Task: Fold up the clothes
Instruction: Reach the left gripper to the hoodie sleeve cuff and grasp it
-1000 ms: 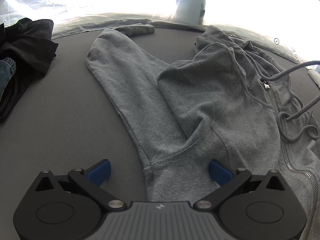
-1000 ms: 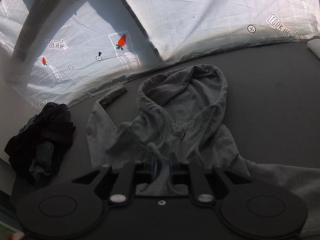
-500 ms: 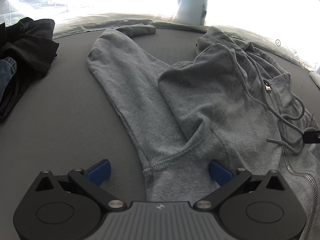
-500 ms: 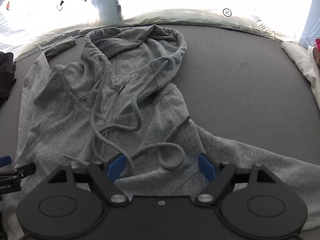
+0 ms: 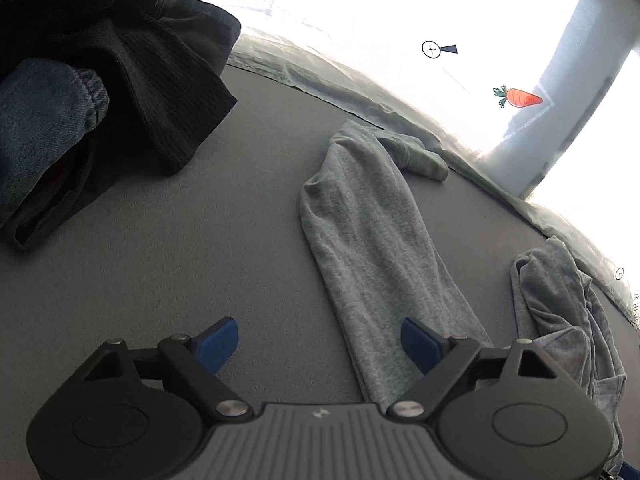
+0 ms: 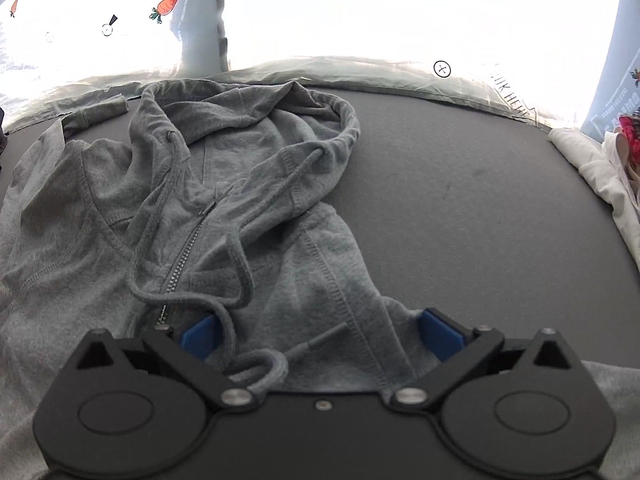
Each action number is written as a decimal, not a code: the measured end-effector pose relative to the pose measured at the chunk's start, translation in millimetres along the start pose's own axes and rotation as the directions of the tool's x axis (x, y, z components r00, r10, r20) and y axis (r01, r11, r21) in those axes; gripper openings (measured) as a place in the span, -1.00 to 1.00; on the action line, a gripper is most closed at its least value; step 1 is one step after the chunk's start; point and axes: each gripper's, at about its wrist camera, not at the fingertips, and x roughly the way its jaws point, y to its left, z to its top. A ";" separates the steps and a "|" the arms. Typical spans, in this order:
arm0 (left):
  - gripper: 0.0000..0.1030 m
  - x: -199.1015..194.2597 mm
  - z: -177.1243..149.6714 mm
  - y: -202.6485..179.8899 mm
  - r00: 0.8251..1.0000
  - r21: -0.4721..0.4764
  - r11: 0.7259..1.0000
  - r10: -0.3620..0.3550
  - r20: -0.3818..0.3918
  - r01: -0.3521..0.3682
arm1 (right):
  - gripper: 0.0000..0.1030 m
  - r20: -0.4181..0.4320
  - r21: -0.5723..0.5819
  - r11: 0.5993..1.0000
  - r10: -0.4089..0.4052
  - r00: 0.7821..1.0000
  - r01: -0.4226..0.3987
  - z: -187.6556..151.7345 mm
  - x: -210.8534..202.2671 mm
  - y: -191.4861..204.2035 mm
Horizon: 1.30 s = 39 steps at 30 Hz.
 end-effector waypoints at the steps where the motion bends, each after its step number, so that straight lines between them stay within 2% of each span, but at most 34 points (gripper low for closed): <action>1: 0.62 10.1 8.3 1.7 1.000 0.001 1.000 -0.004 0.007 0.004 | 1.00 0.027 0.002 1.000 -0.002 1.000 0.002 -2.4 0.5 0.2; 4: 0.59 40.2 36.5 1.8 0.999 0.036 0.999 -0.013 0.039 0.012 | 1.00 0.079 0.004 1.000 -0.006 0.997 0.006 -8.2 -0.3 0.6; 7: 0.49 65.7 59.4 -5.2 0.998 0.078 0.997 -0.015 0.063 0.010 | 1.00 0.082 0.007 1.000 -0.008 0.997 0.007 -6.6 0.2 0.9; 8: 0.38 70.5 63.6 -7.5 0.997 0.085 0.996 -0.003 0.071 -0.003 | 1.00 0.083 0.008 1.000 -0.008 0.997 0.007 -6.0 0.4 0.9; 10: -0.04 80.1 72.0 -12.2 0.996 0.099 0.995 0.020 0.087 -0.029 | 1.00 0.086 0.009 1.000 -0.010 0.996 0.009 -5.8 0.8 1.2; 11: -0.74 83.5 74.6 -13.6 0.995 0.097 0.995 0.027 0.091 -0.036 | 1.00 0.087 0.010 1.000 -0.010 0.996 0.009 -5.7 1.0 1.5; 12: -0.88 84.9 75.2 -13.6 0.995 0.084 0.996 0.028 0.091 -0.036 | 1.00 0.087 0.011 1.000 -0.011 0.996 0.010 -5.7 1.2 1.7; 14: -0.89 80.8 71.1 -16.3 0.995 0.085 0.996 0.010 0.099 -0.019 | 1.00 0.088 0.012 1.000 -0.012 0.996 0.010 -6.0 1.4 1.8; 17: -0.90 55.4 53.9 -32.2 0.992 0.155 0.988 -0.040 0.119 0.021 | 1.00 0.089 0.013 1.000 -0.012 0.996 0.011 -6.4 1.8 1.9; 19: -0.90 31.9 37.8 -49.2 0.987 0.217 0.974 -0.100 0.127 0.071 | 1.00 0.089 0.014 1.000 -0.011 0.996 0.010 -6.5 2.0 1.8; 21: -0.90 5.4 16.0 -77.9 0.975 0.336 0.932 -0.184 0.123 0.134 | 1.00 0.091 0.015 1.000 -0.010 0.996 0.009 -6.6 2.0 1.7; 23: -0.90 -20.2 -9.8 -110.3 0.957 0.462 0.864 -0.272 0.095 0.200 | 1.00 0.091 0.015 1.000 -0.009 0.996 0.008 -6.7 2.1 1.4; 25: -0.89 -35.1 -43.1 -141.6 0.938 0.557 0.784 -0.345 0.024 0.274 | 1.00 0.092 0.017 1.000 -0.009 0.996 0.007 -6.7 1.8 1.3; 27: -0.82 -35.9 -75.5 -160.6 0.932 0.601 0.737 -0.361 -0.039 0.310 | 1.00 0.092 0.018 1.000 -0.008 0.996 0.007 -6.7 1.5 1.0; 28: -0.81 -34.7 -88.2 -166.6 0.934 0.610 0.728 -0.352 -0.061 0.314 | 1.00 0.091 0.018 1.000 -0.008 0.996 0.006 -6.5 1.4 0.8; 29: -0.81 -32.9 -93.8 -166.5 0.939 0.592 0.744 -0.336 -0.071 0.310 | 1.00 0.091 0.019 1.000 -0.008 0.996 0.006 -6.3 1.4 0.7; 31: -0.81 -31.2 -95.1 -156.3 0.943 0.506 0.802 -0.322 -0.082 0.318 | 1.00 0.091 0.019 1.000 -0.007 0.996 0.005 -6.3 1.3 0.4; 33: -0.81 -36.3 -84.1 -131.2 0.925 0.360 0.855 -0.370 -0.081 0.373 | 1.00 0.092 0.019 1.000 -0.006 0.996 0.004 -6.3 1.2 0.2; 35: -0.80 -41.0 -72.4 -108.8 0.910 0.234 0.881 -0.411 -0.054 0.412 | 1.00 0.094 0.019 1.000 -0.006 0.996 0.004 -6.4 1.1 0.0; 37: -0.75 -44.9 -60.7 -86.4 0.914 0.121 0.907 -0.406 0.001 0.403 | 1.00 0.095 0.019 1.000 -0.005 0.995 0.004 -6.5 1.2 -0.2; 39: -0.61 -34.4 -45.6 -64.4 0.926 -0.003 0.927 -0.375 0.040 0.376 | 1.00 0.097 0.019 1.000 -0.006 0.995 0.004 -6.7 1.3 0.0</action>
